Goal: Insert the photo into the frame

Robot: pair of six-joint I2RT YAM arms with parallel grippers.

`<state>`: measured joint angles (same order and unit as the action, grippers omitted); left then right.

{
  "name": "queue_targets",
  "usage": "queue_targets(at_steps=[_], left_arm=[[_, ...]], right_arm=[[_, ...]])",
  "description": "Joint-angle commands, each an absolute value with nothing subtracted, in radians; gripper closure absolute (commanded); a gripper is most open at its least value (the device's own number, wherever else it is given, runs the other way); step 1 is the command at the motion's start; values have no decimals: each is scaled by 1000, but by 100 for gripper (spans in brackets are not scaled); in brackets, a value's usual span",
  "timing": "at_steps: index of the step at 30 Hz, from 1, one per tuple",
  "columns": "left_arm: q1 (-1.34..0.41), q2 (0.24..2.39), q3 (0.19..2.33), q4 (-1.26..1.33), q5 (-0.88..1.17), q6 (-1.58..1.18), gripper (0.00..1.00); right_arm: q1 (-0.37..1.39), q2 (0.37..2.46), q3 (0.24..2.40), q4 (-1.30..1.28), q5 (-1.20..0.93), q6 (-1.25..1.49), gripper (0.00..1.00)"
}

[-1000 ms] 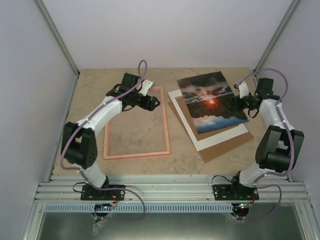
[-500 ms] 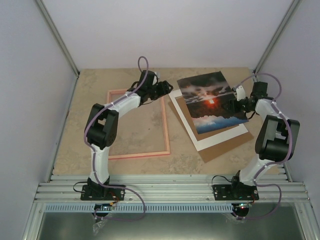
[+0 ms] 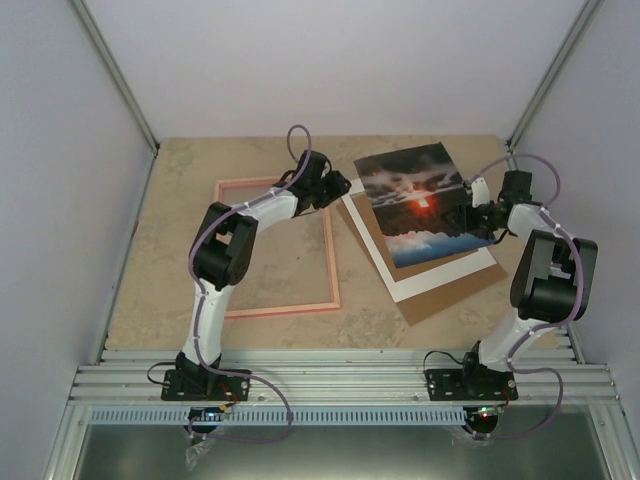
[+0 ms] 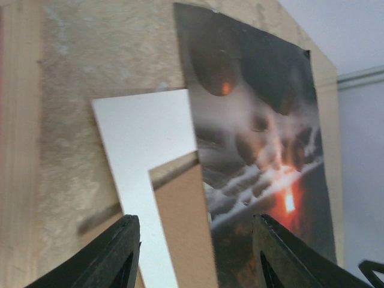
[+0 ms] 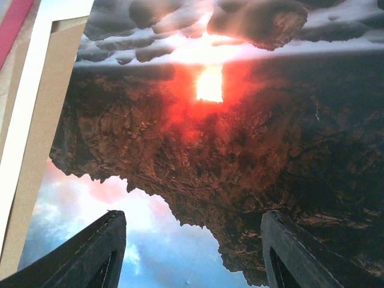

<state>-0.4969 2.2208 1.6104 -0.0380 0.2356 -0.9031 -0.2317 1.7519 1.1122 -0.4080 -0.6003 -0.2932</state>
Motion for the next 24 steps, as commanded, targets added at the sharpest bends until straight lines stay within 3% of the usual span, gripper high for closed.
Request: queue_targets(at_steps=[1, 17, 24], left_arm=[[-501, 2260, 1654, -51, 191, -930, 48], [-505, 2414, 1830, -234, 104, -949, 50], [-505, 2468, 1854, -164, 227, -992, 57]], right_arm=[[-231, 1749, 1092, -360, -587, -272, 37], [-232, 1744, 1080, -342, -571, -267, 38], [-232, 1749, 1080, -338, -565, -268, 38]])
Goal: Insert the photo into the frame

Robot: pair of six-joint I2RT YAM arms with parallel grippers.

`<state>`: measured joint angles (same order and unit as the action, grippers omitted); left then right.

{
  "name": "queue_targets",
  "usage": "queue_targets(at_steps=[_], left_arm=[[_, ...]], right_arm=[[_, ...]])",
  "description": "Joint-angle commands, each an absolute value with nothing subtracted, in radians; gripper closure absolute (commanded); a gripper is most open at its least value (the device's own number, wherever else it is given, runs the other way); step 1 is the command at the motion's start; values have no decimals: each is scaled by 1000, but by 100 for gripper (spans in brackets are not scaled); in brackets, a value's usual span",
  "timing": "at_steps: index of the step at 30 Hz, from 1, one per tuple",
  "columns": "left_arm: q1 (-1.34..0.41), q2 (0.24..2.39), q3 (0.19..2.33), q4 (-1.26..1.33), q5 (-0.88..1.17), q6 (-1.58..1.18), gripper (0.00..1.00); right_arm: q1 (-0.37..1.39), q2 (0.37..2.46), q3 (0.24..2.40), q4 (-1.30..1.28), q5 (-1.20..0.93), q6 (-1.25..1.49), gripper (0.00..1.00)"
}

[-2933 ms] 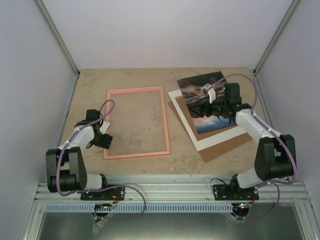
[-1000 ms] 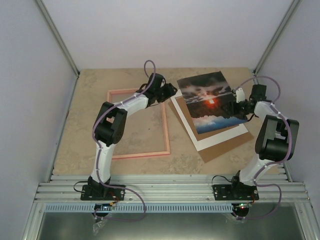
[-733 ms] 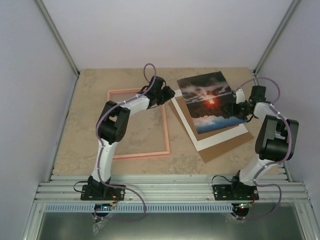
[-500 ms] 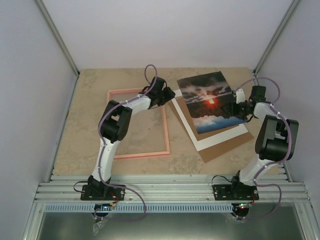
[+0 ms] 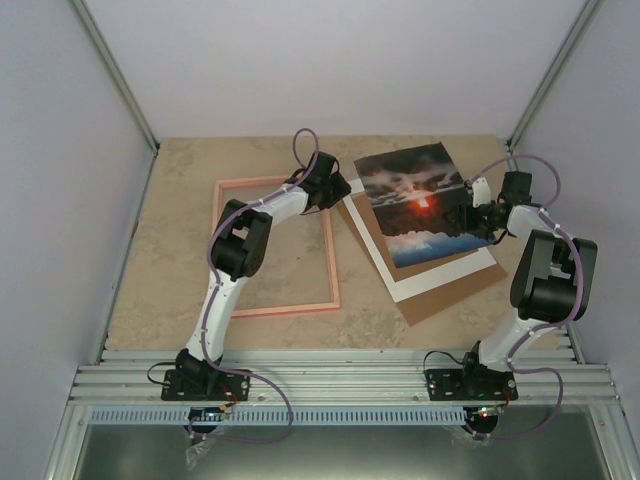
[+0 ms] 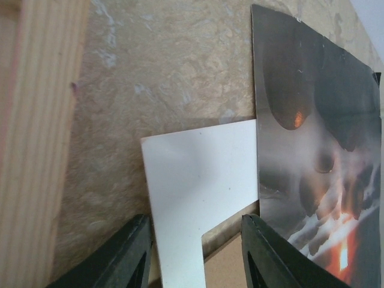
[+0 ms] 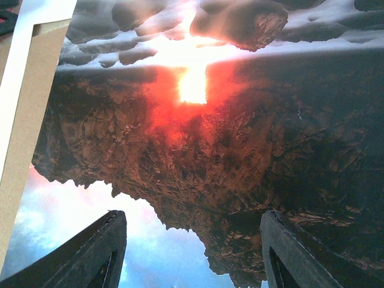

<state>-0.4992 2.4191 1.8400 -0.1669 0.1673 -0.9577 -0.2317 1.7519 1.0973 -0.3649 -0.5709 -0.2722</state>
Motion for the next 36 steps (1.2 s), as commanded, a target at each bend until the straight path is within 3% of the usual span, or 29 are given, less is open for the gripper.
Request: queue_targets(at_steps=[1, 4, 13, 36], left_arm=[[-504, 2473, 1856, -152, 238, -996, 57], [-504, 2469, 1851, -114, 260, -979, 62], [-504, 2365, 1793, -11, 215, -854, 100], [-574, 1864, 1635, -187, 17, -467, 100]], right_arm=[[-232, 1749, 1080, -338, -565, -268, 38], [-233, 1754, 1079, -333, -570, -266, 38], [-234, 1741, 1078, -336, -577, -267, 38], [-293, 1682, 1066, -312, -597, -248, 37]])
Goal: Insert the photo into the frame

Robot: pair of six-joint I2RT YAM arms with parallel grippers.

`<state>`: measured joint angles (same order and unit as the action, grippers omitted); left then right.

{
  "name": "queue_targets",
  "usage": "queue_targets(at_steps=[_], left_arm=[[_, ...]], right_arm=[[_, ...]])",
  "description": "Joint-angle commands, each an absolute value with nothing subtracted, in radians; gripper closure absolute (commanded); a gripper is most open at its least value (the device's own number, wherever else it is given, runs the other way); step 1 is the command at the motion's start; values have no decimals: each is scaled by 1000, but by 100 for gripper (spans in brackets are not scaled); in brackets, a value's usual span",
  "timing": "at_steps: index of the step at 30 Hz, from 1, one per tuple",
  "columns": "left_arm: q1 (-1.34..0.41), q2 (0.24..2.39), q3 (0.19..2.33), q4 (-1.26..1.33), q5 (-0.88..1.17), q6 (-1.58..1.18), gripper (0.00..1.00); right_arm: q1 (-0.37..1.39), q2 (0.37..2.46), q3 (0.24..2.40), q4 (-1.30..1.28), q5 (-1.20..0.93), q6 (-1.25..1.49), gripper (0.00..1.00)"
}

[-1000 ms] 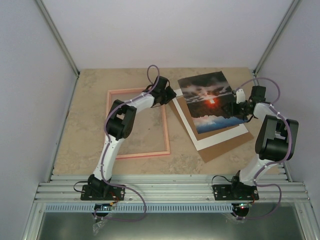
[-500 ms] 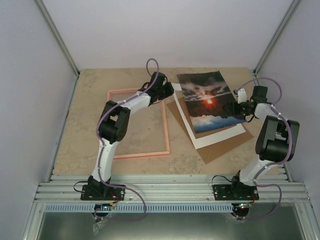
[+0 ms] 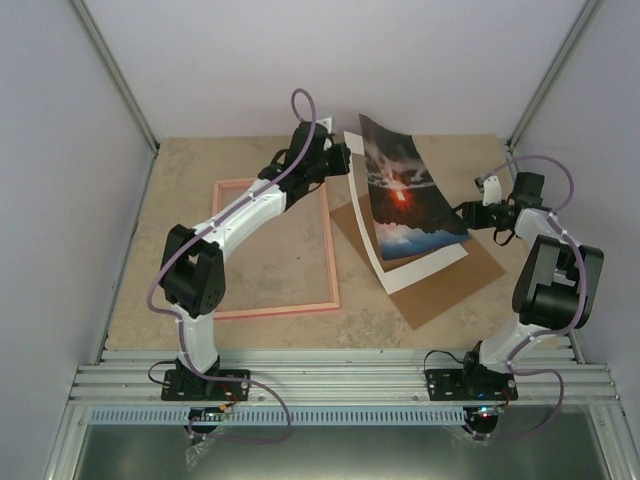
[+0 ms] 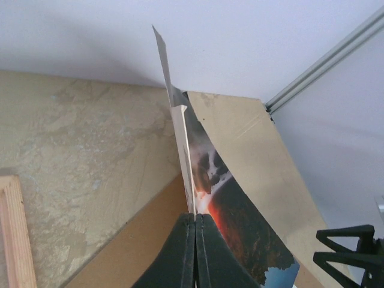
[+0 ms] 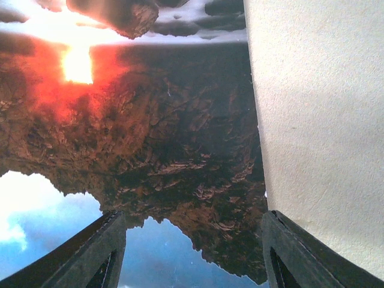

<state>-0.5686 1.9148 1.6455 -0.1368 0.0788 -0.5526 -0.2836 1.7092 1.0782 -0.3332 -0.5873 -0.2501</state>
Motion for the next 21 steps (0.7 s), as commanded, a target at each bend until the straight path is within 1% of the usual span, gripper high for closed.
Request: queue_targets(at_steps=[1, 4, 14, 17, 21], left_arm=[[-575, 1857, 1637, -190, 20, -457, 100], [-579, 1846, 1665, -227, 39, -431, 100], [-584, 1746, 1693, -290, 4, -351, 100], [-584, 1704, 1697, -328, -32, -296, 100], [-584, 1617, 1668, -369, -27, -179, 100]], right_arm=[[-295, 1680, 1065, -311, -596, -248, 37], [-299, 1677, 1065, -310, -595, -249, 37], [-311, 1674, 1058, -312, -599, -255, 37], [-311, 1664, 1058, -314, -609, -255, 37], [-311, 1638, 1057, -314, -643, -254, 36]])
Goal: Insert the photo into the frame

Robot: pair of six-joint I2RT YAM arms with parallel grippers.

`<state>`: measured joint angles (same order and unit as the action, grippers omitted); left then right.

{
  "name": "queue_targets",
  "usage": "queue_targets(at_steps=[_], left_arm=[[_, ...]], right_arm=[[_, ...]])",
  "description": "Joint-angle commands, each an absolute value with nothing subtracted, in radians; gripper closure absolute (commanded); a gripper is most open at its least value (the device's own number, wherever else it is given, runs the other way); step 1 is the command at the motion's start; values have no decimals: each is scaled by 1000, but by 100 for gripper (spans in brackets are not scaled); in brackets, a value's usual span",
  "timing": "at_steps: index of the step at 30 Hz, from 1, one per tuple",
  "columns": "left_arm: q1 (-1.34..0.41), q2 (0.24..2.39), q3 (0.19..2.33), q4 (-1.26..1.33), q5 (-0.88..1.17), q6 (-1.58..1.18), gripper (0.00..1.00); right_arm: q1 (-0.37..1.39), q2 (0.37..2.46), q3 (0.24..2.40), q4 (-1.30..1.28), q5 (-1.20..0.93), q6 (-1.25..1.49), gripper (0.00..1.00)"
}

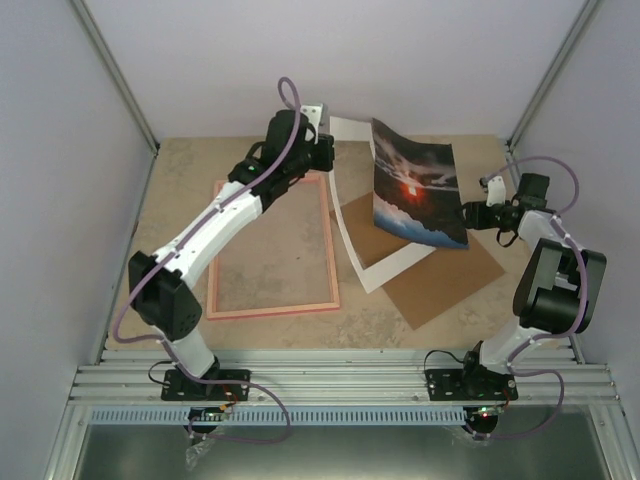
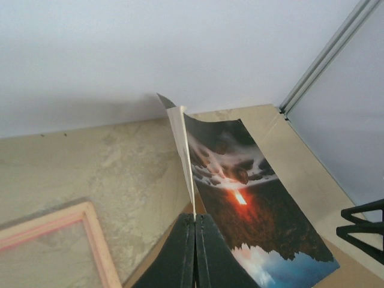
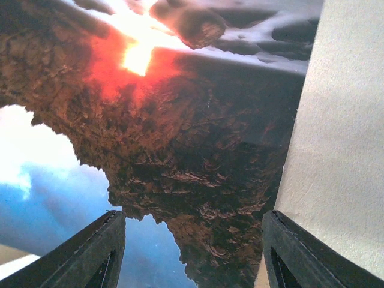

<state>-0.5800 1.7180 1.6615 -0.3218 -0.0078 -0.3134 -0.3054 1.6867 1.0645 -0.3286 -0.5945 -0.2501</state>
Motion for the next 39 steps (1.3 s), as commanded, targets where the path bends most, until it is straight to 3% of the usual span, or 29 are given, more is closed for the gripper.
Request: queue_targets(at_steps=[1, 9, 15, 21, 32, 39], left_arm=[[-584, 1590, 1653, -377, -18, -144, 100], [-583, 1369, 1566, -486, 59, 24, 100], [-567, 1265, 1582, -635, 151, -19, 100], [-325, 1208, 1440, -691, 299, -26, 100], [44, 1333, 1182, -499, 495, 51, 100], [128, 1474, 1161, -407, 532, 85, 100]], right_arm=[[-311, 1630, 1059, -314, -657, -252, 36], [-310, 1558, 1071, -317, -769, -236, 35], [-293, 1509, 1100, -336, -809, -235, 34], [-279, 1476, 1084, -324, -823, -217, 34], [-272, 1451, 1002, -275, -813, -215, 34], [-272, 1453, 981, -262, -806, -224, 34]])
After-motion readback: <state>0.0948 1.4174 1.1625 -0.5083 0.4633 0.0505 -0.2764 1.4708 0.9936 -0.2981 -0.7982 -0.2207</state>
